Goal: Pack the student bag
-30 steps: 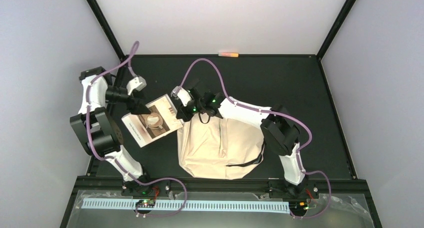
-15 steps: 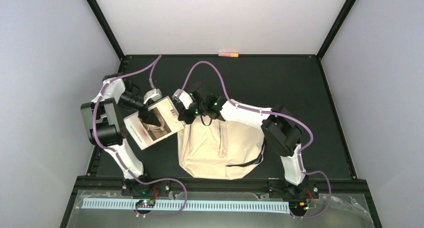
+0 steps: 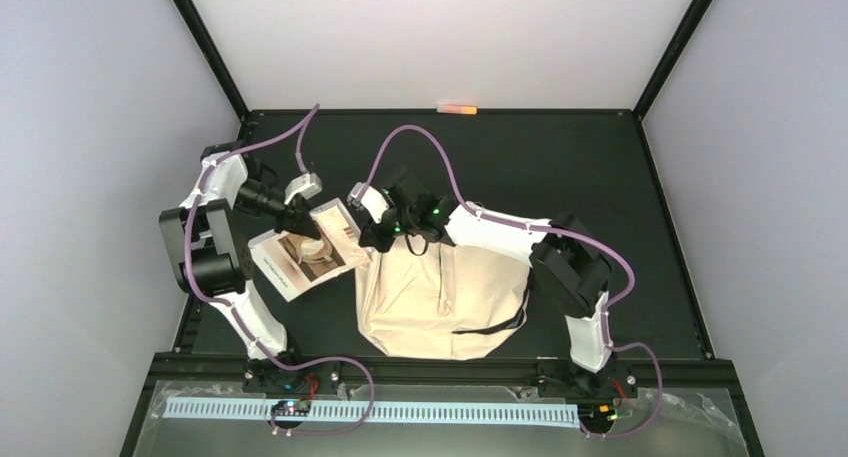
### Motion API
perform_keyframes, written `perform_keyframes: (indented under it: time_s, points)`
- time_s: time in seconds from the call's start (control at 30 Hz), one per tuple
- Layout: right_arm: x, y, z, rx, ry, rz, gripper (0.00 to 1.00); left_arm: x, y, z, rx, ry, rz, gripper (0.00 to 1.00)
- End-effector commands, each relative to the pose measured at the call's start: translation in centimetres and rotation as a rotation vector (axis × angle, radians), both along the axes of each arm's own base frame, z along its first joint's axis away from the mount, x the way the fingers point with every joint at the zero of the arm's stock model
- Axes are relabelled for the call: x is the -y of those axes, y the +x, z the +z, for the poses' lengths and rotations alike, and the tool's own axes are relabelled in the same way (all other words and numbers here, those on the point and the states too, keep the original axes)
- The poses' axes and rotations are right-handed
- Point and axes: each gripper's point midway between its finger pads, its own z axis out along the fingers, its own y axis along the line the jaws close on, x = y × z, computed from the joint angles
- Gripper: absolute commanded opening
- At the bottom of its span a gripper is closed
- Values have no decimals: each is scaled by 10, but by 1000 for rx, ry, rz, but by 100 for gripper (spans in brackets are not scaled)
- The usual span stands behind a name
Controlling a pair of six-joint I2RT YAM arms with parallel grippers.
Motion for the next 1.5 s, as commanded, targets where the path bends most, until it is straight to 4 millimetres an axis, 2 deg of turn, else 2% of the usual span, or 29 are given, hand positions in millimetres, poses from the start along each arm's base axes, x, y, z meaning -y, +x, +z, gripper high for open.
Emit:
perform_keyframes:
  time_s: [0.0,0.03,0.1,0.13,0.2,0.3,0.47,0.53,0.67,0.77,0.9,0.97,1.07,1.13,1.37,1.4,1.43,1.47]
  points:
    - [0,2,55,100,117,7,20,4,-9,11,70,-7,-60,9]
    - [4,1,63,108,136,4,37,5,-8,15,82,-4,-56,9]
    - [16,-1,86,142,201,-3,83,5,-8,23,116,3,-58,9]
    - [22,-3,101,177,250,-7,98,6,-9,28,136,4,-60,10]
    - [34,-10,125,259,321,-3,100,8,-10,40,180,5,-59,10]
    - [42,-17,144,327,347,22,100,18,-17,65,276,-3,-69,11]
    - [37,-11,142,344,270,41,100,41,-43,98,430,-7,-138,11]
    - [34,-14,146,346,289,63,100,48,-52,108,466,-6,-155,12]
    - [25,-28,151,316,359,129,100,59,-59,117,482,-20,-178,13]
    - [23,-40,146,288,375,177,100,65,-58,122,469,-37,-173,13]
    - [29,-58,137,282,396,242,100,71,-57,124,444,-46,-176,14]
    - [30,-58,130,279,381,223,98,75,-61,125,441,-54,-187,14]
    - [31,-45,117,276,326,154,90,82,-68,130,448,-70,-200,14]
    - [31,-42,115,266,313,139,80,86,-72,134,456,-76,-208,15]
    - [46,-61,134,210,351,151,37,94,-79,138,433,-89,-211,18]
    - [48,-64,136,195,358,151,35,96,-80,140,432,-98,-208,21]
    - [51,-67,138,179,365,149,34,98,-79,143,433,-106,-202,30]
    - [54,-69,140,164,367,144,33,100,-78,146,427,-116,-190,43]
